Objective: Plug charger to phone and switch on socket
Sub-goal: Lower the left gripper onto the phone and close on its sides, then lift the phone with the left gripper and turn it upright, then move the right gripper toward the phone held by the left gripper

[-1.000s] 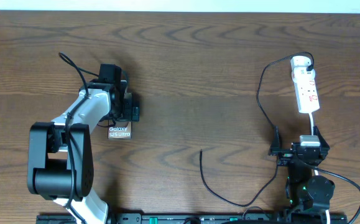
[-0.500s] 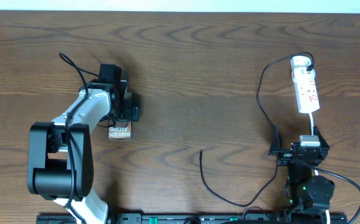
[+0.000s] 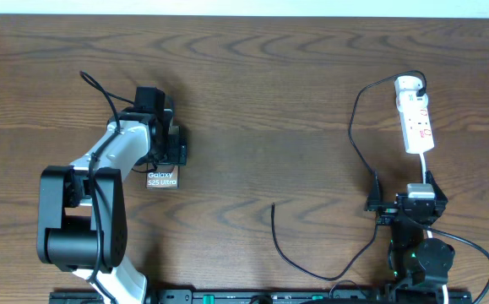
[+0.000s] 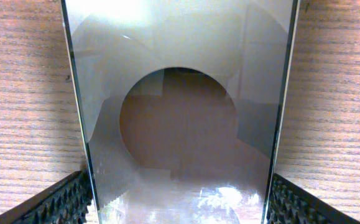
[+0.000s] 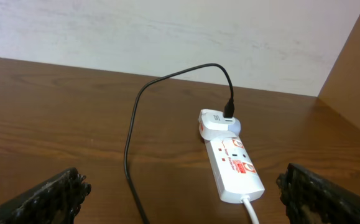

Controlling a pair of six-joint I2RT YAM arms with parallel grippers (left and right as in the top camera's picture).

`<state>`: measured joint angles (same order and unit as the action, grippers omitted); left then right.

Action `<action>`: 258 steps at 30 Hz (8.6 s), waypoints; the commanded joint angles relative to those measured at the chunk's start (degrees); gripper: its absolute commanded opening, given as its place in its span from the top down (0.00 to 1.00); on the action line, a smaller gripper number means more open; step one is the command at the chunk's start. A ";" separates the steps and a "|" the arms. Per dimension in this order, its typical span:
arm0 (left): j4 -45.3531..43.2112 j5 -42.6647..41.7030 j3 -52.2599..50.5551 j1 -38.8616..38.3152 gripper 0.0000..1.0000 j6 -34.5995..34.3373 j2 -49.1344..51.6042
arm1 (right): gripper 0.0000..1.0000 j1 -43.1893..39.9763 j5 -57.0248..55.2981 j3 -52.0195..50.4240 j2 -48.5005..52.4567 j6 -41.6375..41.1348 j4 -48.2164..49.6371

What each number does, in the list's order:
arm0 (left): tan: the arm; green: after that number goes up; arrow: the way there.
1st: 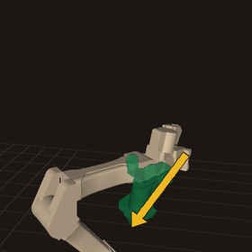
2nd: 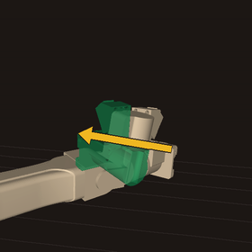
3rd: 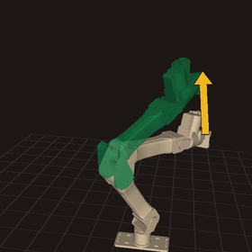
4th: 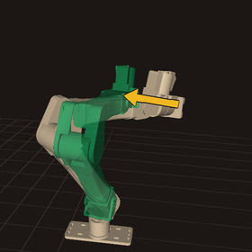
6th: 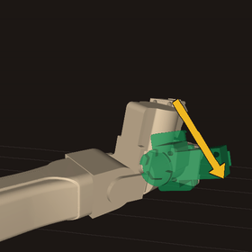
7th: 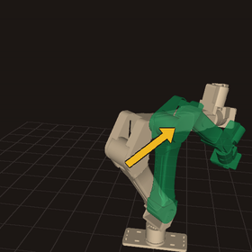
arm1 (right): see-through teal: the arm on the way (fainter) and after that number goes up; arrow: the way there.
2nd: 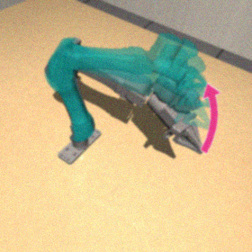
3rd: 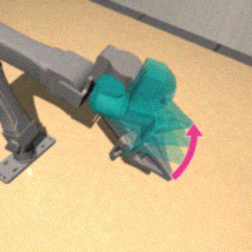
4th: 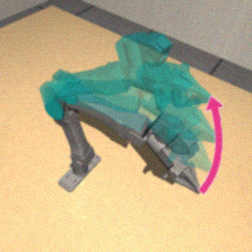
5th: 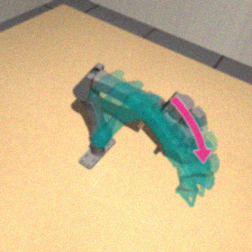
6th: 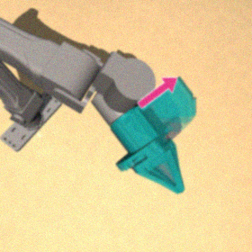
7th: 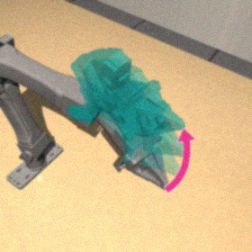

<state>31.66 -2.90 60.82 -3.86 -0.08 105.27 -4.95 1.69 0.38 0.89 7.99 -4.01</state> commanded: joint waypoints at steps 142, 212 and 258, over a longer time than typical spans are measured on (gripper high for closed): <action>19.43 -18.14 7.37 9.66 0.93 -75.54 -27.47 | 0.01 0.07 -0.07 -0.04 -0.24 0.44 -0.24; 25.03 -5.46 6.86 1.51 0.93 -77.07 -23.93 | 0.01 13.51 79.21 56.41 113.52 -67.45 37.16; 22.27 -1.81 6.78 -3.89 0.93 -93.57 -23.89 | 0.01 43.19 52.57 56.39 114.53 -74.14 53.96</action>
<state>53.78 -8.21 66.89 -6.24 -91.79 81.34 37.10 55.88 56.27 115.85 -66.96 49.98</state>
